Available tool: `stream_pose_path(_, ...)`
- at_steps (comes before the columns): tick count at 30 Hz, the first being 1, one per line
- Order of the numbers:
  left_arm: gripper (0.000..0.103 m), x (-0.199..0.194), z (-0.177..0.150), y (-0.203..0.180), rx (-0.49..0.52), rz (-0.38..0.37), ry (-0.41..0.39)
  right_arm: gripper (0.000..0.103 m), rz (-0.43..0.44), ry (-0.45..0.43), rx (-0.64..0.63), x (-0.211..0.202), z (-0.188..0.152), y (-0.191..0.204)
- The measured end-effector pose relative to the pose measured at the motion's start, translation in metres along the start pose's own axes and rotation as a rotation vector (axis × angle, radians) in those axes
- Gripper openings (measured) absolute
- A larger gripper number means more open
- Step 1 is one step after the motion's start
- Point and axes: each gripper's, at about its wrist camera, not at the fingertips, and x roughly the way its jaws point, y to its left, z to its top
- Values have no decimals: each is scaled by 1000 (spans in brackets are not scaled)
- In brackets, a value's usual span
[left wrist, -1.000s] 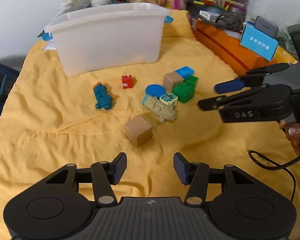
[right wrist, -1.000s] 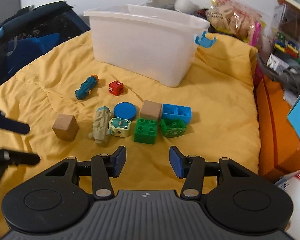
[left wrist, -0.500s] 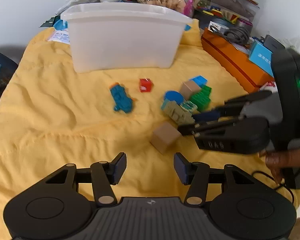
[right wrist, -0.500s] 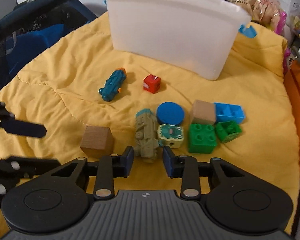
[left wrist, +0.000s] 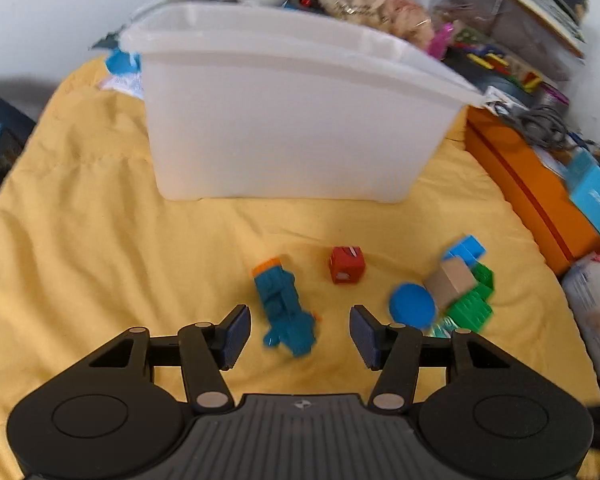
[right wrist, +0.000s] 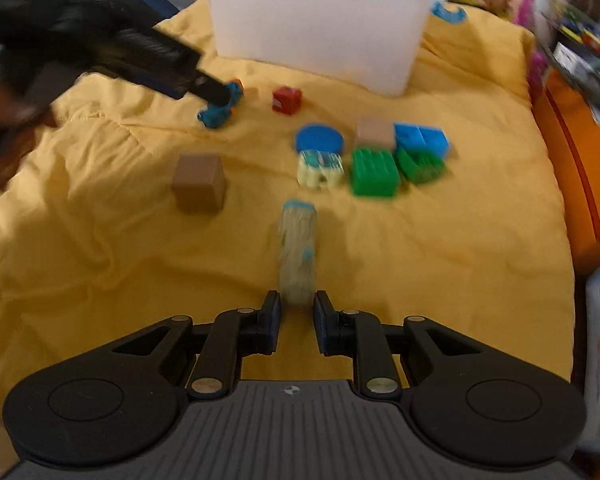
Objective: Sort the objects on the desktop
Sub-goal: 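Grasp the teal figure with the left tool while the right tool grasps the khaki toy, then carry the teal figure and khaki toy over the bin and open both tools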
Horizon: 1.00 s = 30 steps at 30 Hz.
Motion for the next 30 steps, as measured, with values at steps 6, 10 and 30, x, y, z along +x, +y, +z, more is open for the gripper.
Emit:
stream_pose_path(6, 38, 25, 3, -4, -8, 54, 35, 36, -12, -27, -25, -13, -7, -7)
stream_pose_path(10, 37, 9, -11, -17, 40, 47, 50, 47, -17, -72, -56, -17, 0, -19)
stream_pose_path(30, 38, -82, -113, -67, 18, 101, 88, 39, 155, -24, -250, 17, 22, -13)
